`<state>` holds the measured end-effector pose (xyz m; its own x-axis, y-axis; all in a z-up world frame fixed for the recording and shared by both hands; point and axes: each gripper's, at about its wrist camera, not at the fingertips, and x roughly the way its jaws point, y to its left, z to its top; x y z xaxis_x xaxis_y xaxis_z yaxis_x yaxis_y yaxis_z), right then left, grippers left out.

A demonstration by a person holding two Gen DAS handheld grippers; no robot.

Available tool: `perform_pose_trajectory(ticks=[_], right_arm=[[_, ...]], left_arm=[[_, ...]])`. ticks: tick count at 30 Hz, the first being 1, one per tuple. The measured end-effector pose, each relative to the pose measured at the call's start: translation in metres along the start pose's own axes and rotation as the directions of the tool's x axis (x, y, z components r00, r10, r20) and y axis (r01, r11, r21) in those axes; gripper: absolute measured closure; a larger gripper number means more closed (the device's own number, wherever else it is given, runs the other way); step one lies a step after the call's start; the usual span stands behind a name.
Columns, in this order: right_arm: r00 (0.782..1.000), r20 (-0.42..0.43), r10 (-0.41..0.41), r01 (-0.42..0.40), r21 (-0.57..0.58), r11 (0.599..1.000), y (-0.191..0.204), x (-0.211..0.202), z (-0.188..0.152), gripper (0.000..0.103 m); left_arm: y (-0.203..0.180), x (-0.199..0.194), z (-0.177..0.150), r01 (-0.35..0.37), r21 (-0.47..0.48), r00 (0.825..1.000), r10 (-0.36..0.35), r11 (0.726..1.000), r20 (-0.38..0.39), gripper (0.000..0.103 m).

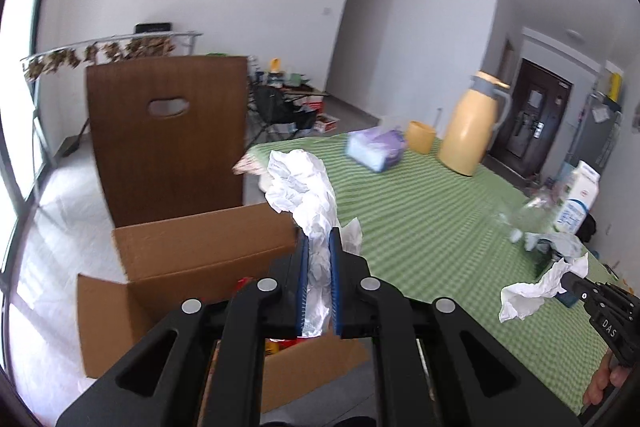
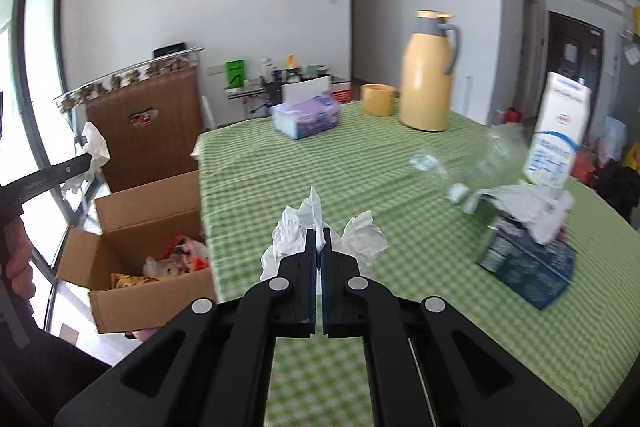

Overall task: Collect trash
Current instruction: 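Carry both tissues to the box and release them inside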

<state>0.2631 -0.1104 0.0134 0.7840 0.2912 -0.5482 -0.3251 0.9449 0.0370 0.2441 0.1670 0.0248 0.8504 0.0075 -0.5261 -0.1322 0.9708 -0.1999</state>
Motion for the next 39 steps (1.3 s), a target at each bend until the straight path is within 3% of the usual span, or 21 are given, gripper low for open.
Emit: perform_pose_trajectory(ticks=[3, 8, 12, 16, 18, 21, 23, 24, 26, 27, 30, 32, 33, 34, 39], right_arm=[[0.992, -0.034, 0.122, -0.123, -0.049, 0.991, 0.047, 0.042, 0.016, 0.101], [0.964, -0.092, 0.248, -0.259, -0.13, 0.957, 0.117, 0.095, 0.036, 0.101], [0.946, -0.135, 0.295, -0.315, -0.164, 0.935, 0.15, 0.125, 0.043, 0.101], [0.929, -0.195, 0.314, -0.35, -0.186, 0.918, 0.171, 0.154, 0.043, 0.101], [0.92, -0.241, 0.31, -0.359, -0.197, 0.912, 0.181, 0.173, 0.038, 0.101], [0.9, -0.33, 0.286, -0.369, -0.223, 0.902, 0.195, 0.202, 0.029, 0.101], [0.884, -0.386, 0.265, -0.372, -0.236, 0.898, 0.202, 0.219, 0.021, 0.101], [0.876, -0.41, 0.256, -0.375, -0.244, 0.894, 0.206, 0.228, 0.018, 0.101], [0.851, -0.468, 0.237, -0.385, -0.251, 0.888, 0.213, 0.246, 0.01, 0.101], [0.834, -0.506, 0.221, -0.395, -0.267, 0.879, 0.218, 0.256, 0.005, 0.101], [0.791, -0.586, 0.175, -0.406, -0.289, 0.867, 0.229, 0.28, -0.007, 0.101], [0.734, -0.664, 0.138, -0.426, -0.292, 0.856, 0.236, 0.298, -0.017, 0.077], [0.73, -0.672, 0.124, -0.422, -0.3, 0.855, 0.237, 0.301, -0.019, 0.044], [0.739, -0.665, 0.112, -0.414, -0.316, 0.854, 0.237, 0.302, -0.02, 0.025], [0.724, -0.675, 0.14, -0.422, -0.274, 0.864, 0.235, 0.307, -0.008, 0.021]], left_arm=[[0.052, 0.001, -0.002, -0.112, -0.055, 0.994, 0.111, 0.992, -0.017, 0.096], [0.105, 0.006, -0.008, -0.197, -0.119, 0.98, 0.192, 0.973, -0.056, 0.096], [0.131, 0.021, -0.016, -0.208, -0.161, 0.975, 0.191, 0.965, -0.114, 0.096], [0.146, 0.059, -0.034, -0.173, -0.184, 0.963, 0.127, 0.968, -0.238, 0.096], [0.156, 0.096, -0.047, -0.193, -0.205, 0.918, 0.103, 0.96, -0.383, 0.096], [0.164, 0.138, -0.061, -0.223, -0.213, 0.862, 0.091, 0.951, -0.498, 0.094], [0.173, 0.163, -0.07, -0.26, -0.23, 0.815, 0.085, 0.938, -0.573, 0.078], [0.175, 0.171, -0.073, -0.251, -0.24, 0.804, 0.064, 0.938, -0.591, 0.072], [0.172, 0.182, -0.074, -0.259, -0.206, 0.79, 0.085, 0.944, -0.607, 0.04], [0.171, 0.183, -0.073, -0.277, -0.196, 0.786, 0.105, 0.941, -0.609, 0.037], [0.177, 0.177, -0.069, -0.259, -0.23, 0.799, 0.075, 0.938, -0.597, 0.029], [0.18, 0.171, -0.066, -0.268, -0.246, 0.805, 0.076, 0.932, -0.588, 0.027], [0.183, 0.167, -0.065, -0.271, -0.257, 0.812, 0.077, 0.928, -0.579, 0.027], [0.184, 0.164, -0.064, -0.269, -0.262, 0.815, 0.074, 0.927, -0.575, 0.027], [0.187, 0.151, -0.062, -0.278, -0.261, 0.825, 0.09, 0.925, -0.557, 0.026]])
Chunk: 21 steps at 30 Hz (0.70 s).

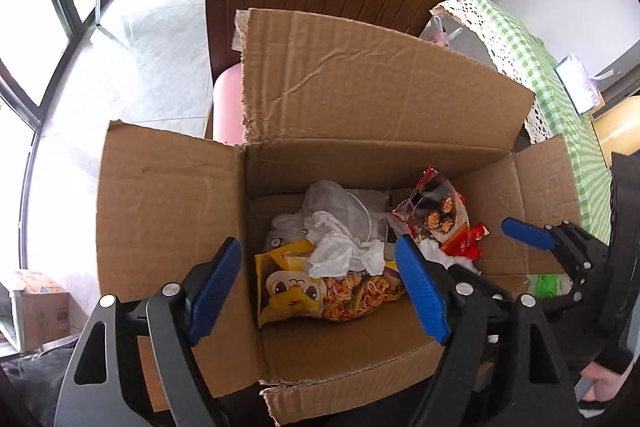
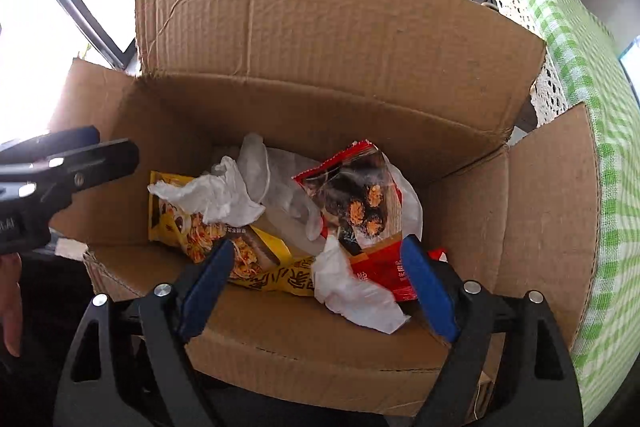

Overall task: Collect trash
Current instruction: 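Carry both tissues to the box and release them inside, then move both tools back toward the milk carton and blue box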

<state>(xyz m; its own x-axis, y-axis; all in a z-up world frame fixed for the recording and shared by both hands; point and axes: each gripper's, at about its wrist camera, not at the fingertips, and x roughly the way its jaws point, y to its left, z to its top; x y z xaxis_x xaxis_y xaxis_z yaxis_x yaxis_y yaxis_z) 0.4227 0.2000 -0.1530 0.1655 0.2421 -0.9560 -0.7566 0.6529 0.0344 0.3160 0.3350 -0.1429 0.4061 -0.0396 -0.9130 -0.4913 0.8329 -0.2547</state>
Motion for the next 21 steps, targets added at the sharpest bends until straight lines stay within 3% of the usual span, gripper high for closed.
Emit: perform_pose_trajectory(ticks=[7, 14, 17, 21], right_arm=[[0.999, 0.046, -0.019, 0.018, 0.028, 0.999, -0.007, -0.026, 0.007, 0.021], [0.979, 0.196, -0.062, 0.048, 0.075, 0.996, -0.018, -0.08, -0.003, 0.021], [0.952, 0.298, -0.075, 0.048, 0.096, 0.994, -0.024, -0.114, -0.012, 0.021], [0.882, 0.455, -0.123, 0.067, 0.137, 0.988, -0.03, -0.162, -0.032, 0.021]], left_arm=[[0.0, -0.012, -0.004, -0.013, -0.01, 1.0, 0.013, 1.0, 0.007, 0.026], [-0.014, -0.069, -0.011, -0.054, 0.037, 0.987, 0.048, 0.998, 0.152, 0.024], [-0.027, -0.097, -0.018, -0.07, 0.063, 0.967, 0.052, 0.996, 0.248, 0.024], [-0.048, -0.135, -0.033, -0.109, 0.108, 0.915, 0.058, 0.988, 0.399, 0.018]])
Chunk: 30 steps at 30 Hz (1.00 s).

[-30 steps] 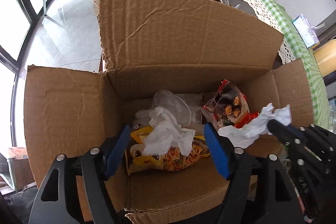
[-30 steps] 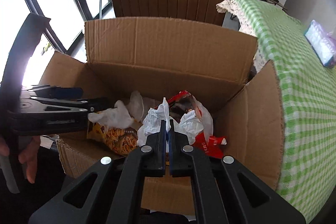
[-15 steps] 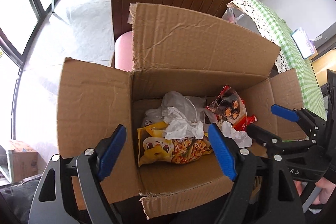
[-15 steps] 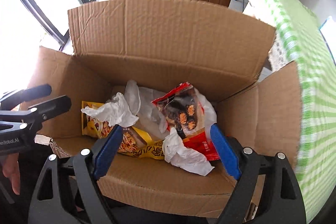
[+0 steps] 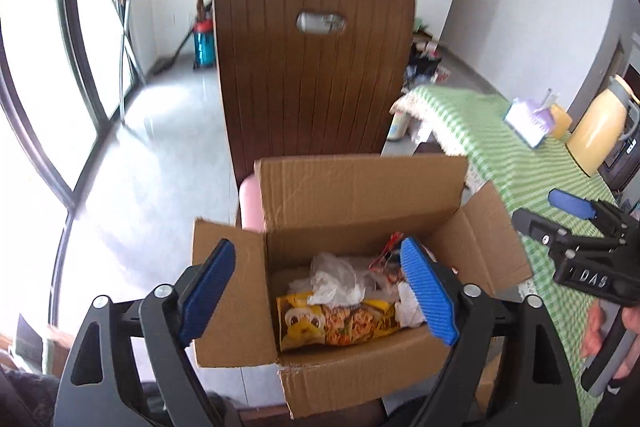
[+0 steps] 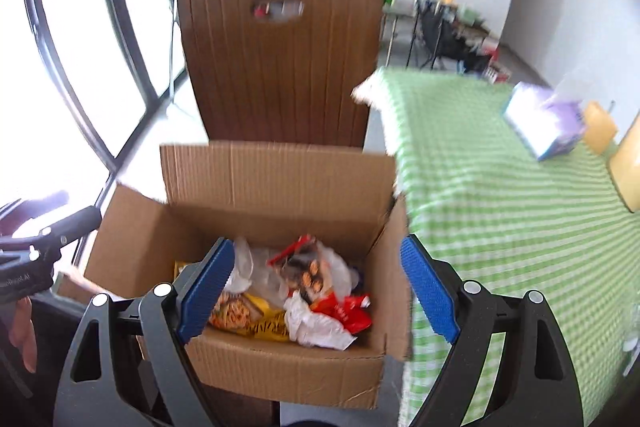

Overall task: Collect trash
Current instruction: 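Move both tools back toward the milk carton and blue box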

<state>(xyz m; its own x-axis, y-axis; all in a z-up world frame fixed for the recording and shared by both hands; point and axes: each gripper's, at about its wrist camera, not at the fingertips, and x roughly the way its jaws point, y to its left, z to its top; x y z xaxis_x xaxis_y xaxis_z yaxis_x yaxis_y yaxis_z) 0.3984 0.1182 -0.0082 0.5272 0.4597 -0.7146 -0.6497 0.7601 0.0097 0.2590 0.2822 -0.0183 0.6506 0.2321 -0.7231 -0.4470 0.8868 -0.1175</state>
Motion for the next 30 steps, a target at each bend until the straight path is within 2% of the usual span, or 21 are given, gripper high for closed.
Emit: perform_pose_trajectory(ticks=[3, 6, 9, 15, 17, 20, 23, 28, 30], right_arm=[[0.992, 0.123, -0.039, 0.036, 0.027, 0.999, -0.011, -0.037, -0.005, 0.021], [0.97, 0.23, -0.083, 0.067, 0.079, 0.995, -0.028, -0.076, -0.019, 0.021], [0.947, 0.288, -0.145, 0.11, 0.133, 0.985, -0.05, -0.111, -0.04, 0.021], [0.904, 0.292, -0.313, 0.244, 0.25, 0.937, -0.102, -0.179, -0.1, 0.018], [0.884, 0.278, -0.375, 0.287, 0.308, 0.907, -0.123, -0.204, -0.124, 0.018], [0.844, 0.242, -0.479, 0.36, 0.405, 0.84, -0.157, -0.246, -0.166, 0.018], [0.795, 0.174, -0.581, 0.435, 0.504, 0.746, -0.193, -0.289, -0.214, 0.018], [0.73, 0.083, -0.678, 0.494, 0.621, 0.608, -0.234, -0.345, -0.284, 0.018], [0.717, 0.058, -0.694, 0.498, 0.655, 0.568, -0.246, -0.361, -0.307, 0.018]], left_arm=[[-0.016, -0.032, -0.001, -0.002, 0.04, 0.991, -0.003, 0.999, 0.131, 0.015], [-0.036, -0.059, -0.006, -0.004, 0.098, 0.969, -0.02, 0.995, 0.248, 0.009], [-0.061, -0.082, -0.014, 0.004, 0.163, 0.944, -0.057, 0.987, 0.326, 0.008], [-0.125, -0.11, -0.034, 0.12, 0.265, 0.891, -0.221, 0.957, 0.396, 0.008], [-0.154, -0.114, -0.043, 0.162, 0.31, 0.887, -0.276, 0.937, 0.37, 0.008], [-0.206, -0.12, -0.059, 0.242, 0.393, 0.869, -0.378, 0.887, 0.318, 0.008], [-0.257, -0.126, -0.078, 0.313, 0.477, 0.847, -0.469, 0.821, 0.252, 0.008], [-0.337, -0.137, -0.114, 0.399, 0.595, 0.8, -0.582, 0.698, 0.146, 0.008], [-0.365, -0.142, -0.128, 0.431, 0.631, 0.779, -0.619, 0.645, 0.101, 0.008]])
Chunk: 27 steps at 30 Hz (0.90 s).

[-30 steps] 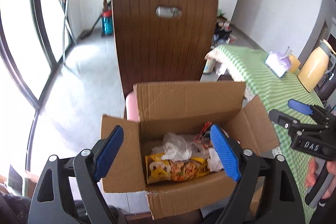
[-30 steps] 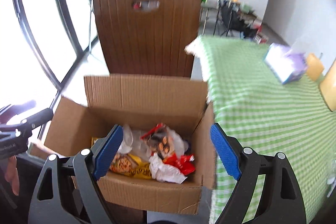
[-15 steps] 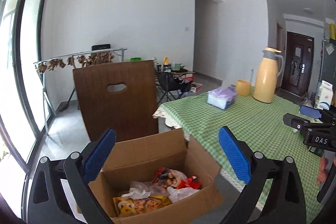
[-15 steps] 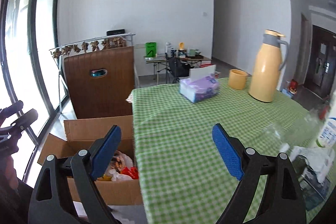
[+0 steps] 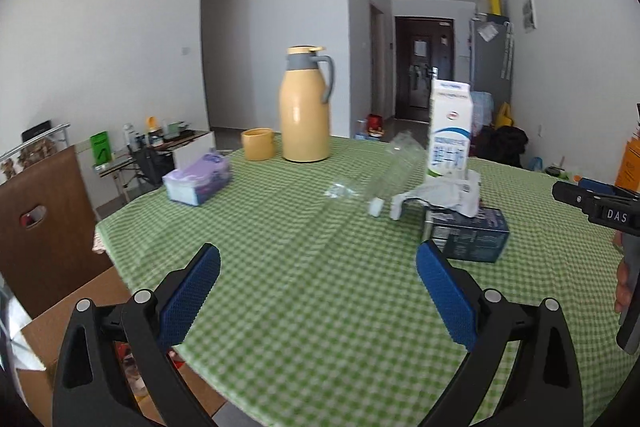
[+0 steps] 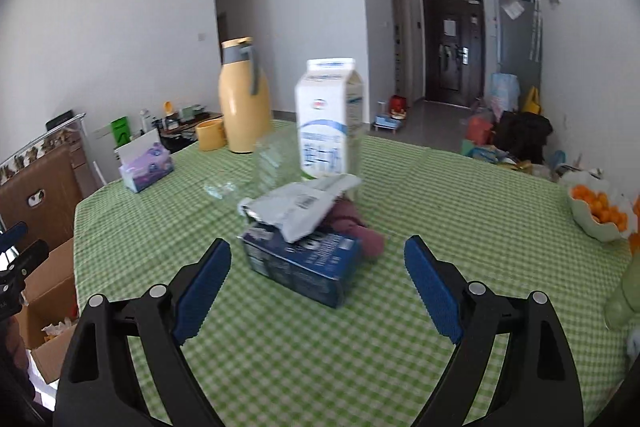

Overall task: Collect trash
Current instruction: 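Move both tools back toward the milk carton and blue box, then grasp the torn white-green wrapper with the right gripper while the left gripper grasps the blue pet-milk box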

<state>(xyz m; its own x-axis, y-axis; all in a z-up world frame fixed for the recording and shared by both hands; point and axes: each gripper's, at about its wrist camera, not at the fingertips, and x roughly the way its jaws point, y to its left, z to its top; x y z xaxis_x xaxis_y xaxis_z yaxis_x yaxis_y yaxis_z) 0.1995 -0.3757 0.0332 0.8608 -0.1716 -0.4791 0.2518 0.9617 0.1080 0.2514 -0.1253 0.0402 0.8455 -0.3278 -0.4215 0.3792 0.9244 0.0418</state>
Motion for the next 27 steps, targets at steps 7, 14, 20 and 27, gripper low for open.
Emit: perform_pose_trajectory(ticks=[7, 14, 20, 27], right_arm=[[0.999, -0.025, 0.042, -0.04, 0.074, 0.996, -0.038, 0.01, 0.004, 0.018], [0.952, -0.092, 0.291, -0.263, 0.237, 0.935, -0.042, 0.082, 0.025, 0.031], [0.9, -0.184, 0.396, -0.297, 0.407, 0.864, -0.037, 0.169, 0.04, 0.044], [0.845, -0.158, 0.511, -0.371, 0.515, 0.773, -0.037, 0.183, 0.042, 0.095]], left_arm=[[-0.057, 0.048, 0.01, 0.102, 0.043, 0.994, -0.099, 0.994, -0.05, 0.008], [-0.063, 0.084, 0.007, 0.121, 0.035, 0.987, -0.117, 0.992, -0.109, 0.008], [-0.053, 0.098, 0.002, 0.144, 0.031, 0.98, -0.138, 0.989, -0.145, 0.008], [-0.061, 0.124, 0.0, 0.249, 0.027, 0.952, -0.24, 0.968, -0.192, 0.008]])
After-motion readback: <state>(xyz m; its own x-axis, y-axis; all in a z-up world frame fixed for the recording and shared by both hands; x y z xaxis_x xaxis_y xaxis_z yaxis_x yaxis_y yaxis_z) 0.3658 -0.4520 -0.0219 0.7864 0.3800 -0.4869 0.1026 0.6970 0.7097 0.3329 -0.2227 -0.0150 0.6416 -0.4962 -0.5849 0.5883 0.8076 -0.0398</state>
